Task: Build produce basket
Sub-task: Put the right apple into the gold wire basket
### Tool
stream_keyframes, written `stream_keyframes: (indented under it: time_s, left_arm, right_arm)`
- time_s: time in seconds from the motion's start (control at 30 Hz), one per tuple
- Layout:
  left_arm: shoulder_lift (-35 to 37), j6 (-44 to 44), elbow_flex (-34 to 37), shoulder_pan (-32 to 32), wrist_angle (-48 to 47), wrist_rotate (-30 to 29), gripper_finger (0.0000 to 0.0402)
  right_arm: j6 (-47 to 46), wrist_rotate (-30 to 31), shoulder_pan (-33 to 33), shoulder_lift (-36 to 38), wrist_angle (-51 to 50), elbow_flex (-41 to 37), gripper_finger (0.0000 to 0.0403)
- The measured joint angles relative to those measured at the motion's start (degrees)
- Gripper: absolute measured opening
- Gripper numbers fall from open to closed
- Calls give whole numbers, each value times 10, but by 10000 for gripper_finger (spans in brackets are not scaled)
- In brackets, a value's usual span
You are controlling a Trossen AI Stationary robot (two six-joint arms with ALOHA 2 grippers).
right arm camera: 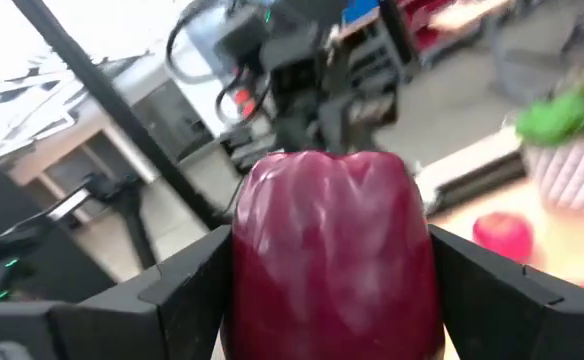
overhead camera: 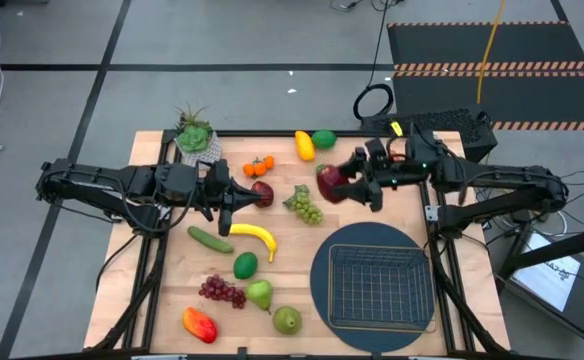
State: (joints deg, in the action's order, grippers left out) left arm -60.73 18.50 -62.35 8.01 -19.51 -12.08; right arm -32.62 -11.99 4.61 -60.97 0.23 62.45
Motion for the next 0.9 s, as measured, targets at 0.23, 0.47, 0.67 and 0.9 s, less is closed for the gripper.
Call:
stream_keyframes:
  time_s: [0.23,0.47,0.67,0.9]
  left_arm:
    - [0,0,0,0,0,0,24]
    - [0,-1,0,0,-1,0,24]
    - [0,-1,0,0,-1,0,24]
    - [0,-1,0,0,-1,0,24]
  right_arm:
    - [-95,0,-74,40,-163,0,293]
    - [-228,-1,-149,66,-337,0,293]
    - [-345,-2,-188,69,-445,0,293]
    - [-495,-49,-205,70,-485,-14,293]
